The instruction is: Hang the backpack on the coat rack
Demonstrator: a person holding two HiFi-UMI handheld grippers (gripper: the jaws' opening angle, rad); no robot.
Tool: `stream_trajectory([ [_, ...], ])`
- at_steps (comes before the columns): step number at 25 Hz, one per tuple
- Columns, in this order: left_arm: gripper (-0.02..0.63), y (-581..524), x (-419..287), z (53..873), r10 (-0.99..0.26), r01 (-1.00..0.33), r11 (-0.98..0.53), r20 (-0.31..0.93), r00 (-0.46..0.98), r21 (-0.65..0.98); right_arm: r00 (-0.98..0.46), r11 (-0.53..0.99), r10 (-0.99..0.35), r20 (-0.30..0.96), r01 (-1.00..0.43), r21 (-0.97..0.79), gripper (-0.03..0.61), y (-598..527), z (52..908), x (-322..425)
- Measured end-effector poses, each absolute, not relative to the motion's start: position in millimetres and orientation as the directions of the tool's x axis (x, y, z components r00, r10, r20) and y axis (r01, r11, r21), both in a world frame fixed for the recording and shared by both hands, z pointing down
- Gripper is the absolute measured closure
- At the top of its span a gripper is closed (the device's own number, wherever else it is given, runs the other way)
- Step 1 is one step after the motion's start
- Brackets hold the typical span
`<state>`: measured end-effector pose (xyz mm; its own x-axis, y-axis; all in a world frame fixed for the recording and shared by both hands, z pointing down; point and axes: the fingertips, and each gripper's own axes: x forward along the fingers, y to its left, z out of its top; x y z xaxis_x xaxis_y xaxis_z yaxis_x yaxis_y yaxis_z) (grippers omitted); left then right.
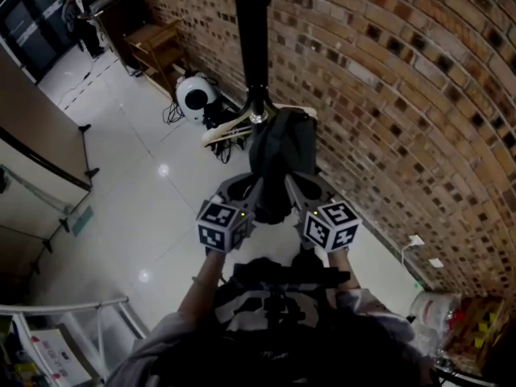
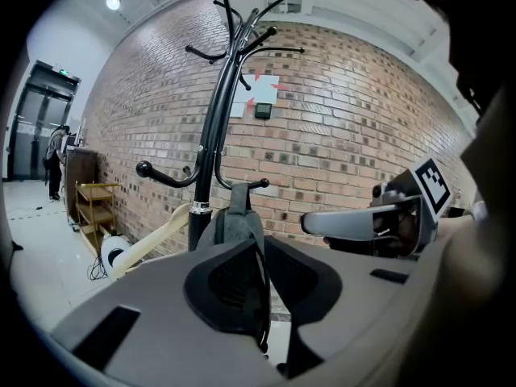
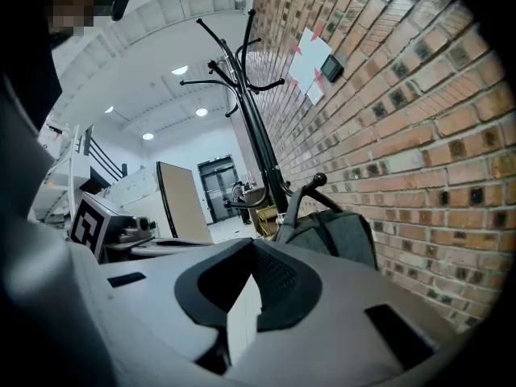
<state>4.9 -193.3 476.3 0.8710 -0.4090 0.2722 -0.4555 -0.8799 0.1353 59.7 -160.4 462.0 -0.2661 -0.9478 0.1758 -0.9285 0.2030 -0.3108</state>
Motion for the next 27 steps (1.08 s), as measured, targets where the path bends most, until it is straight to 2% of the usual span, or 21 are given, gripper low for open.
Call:
stream_trajectory([
  [27, 0.581, -192.0, 1.0, 485.0, -0.432, -0.485, -0.858, 0.272, 0.86, 0.167, -0.277, 0.218, -0.941, 0.196, -0.936, -0.277, 0.566, -158.2, 464.7, 56.9],
])
